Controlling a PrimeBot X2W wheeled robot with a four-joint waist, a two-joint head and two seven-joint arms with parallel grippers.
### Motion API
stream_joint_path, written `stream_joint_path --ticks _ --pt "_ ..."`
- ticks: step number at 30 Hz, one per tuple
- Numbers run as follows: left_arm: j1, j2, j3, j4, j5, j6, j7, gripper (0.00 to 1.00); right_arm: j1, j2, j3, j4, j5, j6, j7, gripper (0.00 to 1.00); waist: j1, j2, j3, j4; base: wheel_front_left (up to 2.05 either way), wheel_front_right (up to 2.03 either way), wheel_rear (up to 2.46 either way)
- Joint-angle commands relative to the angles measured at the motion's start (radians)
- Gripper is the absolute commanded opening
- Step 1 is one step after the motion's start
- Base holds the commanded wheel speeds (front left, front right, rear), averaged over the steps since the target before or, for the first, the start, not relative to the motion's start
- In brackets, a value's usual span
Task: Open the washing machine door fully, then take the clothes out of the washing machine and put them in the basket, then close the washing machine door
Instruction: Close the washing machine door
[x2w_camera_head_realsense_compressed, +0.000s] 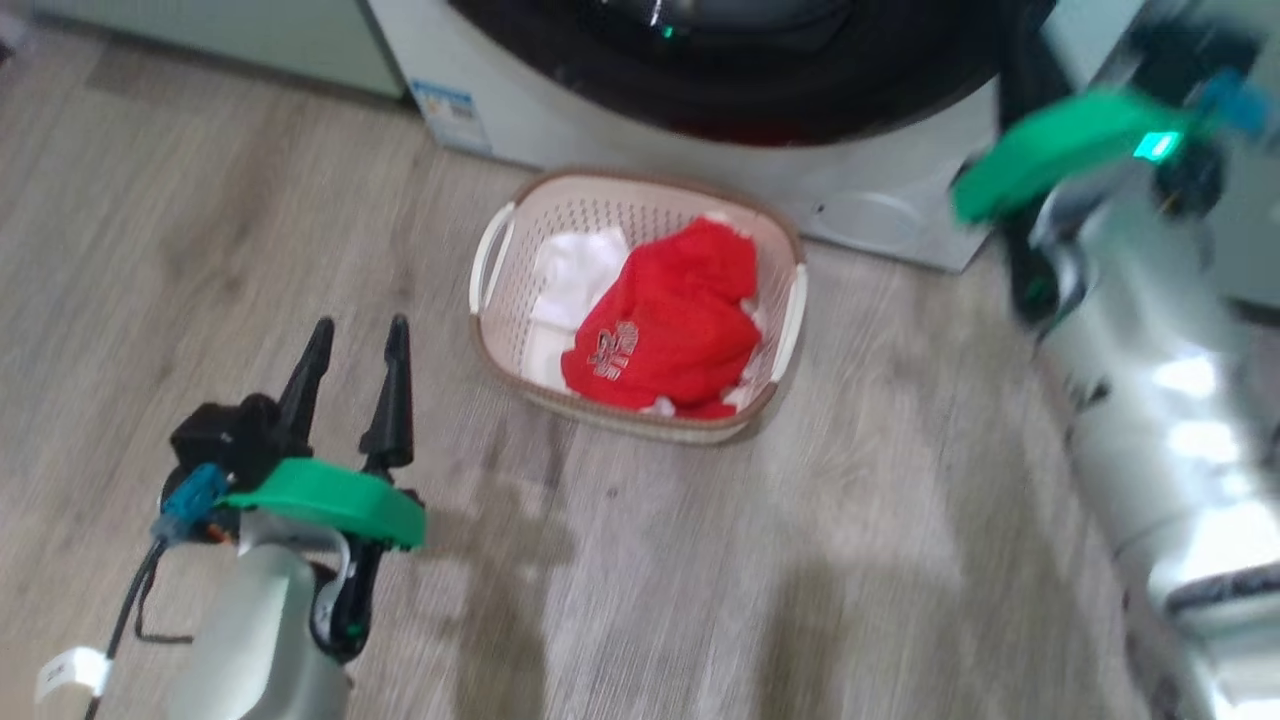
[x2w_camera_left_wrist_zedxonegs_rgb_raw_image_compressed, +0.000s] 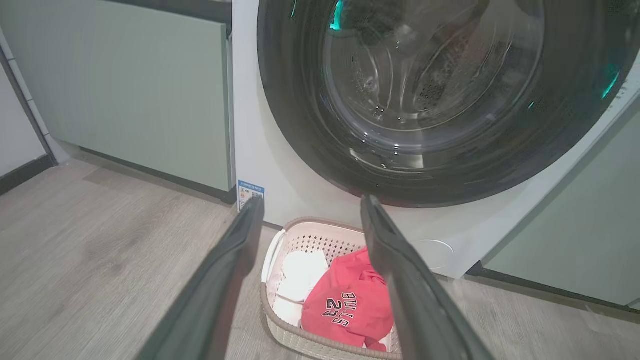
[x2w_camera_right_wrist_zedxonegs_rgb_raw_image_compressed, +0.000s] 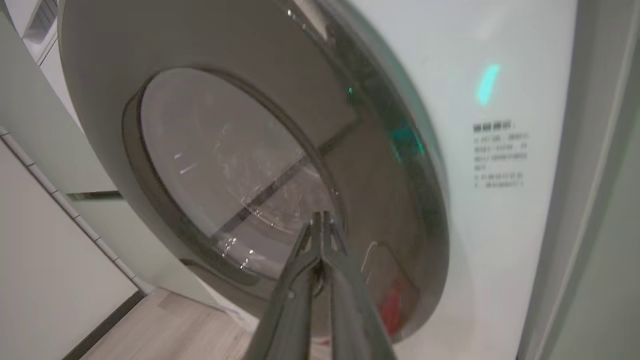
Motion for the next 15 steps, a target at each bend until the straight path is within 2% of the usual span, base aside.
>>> stream_joint_path --ticks 1,7,15 --pt "0.015 0.063 0.011 -0.016 -0.024 0.001 -0.006 1.0 0.058 0.034 0.039 -0.056 0.039 -0.001 -0.005 1.0 -0.0001 0.0 -0.097 -0.038 0.0 0.0 0.0" --pt "0.04 0.146 0.0 0.032 -0.051 0.001 -0.006 1.0 0.227 0.033 0.012 -0.116 0.045 -0.001 -0.005 1.0 -0.0001 0.0 -0.214 -0.087 0.0 0.0 0.0" --pt "0.051 0.195 -0.018 0.048 -0.09 0.001 -0.006 1.0 0.403 0.043 -0.13 -0.247 -0.108 -0.001 -0.005 1.0 -0.0001 0.0 -0.268 -0.164 0.0 0.0 0.0"
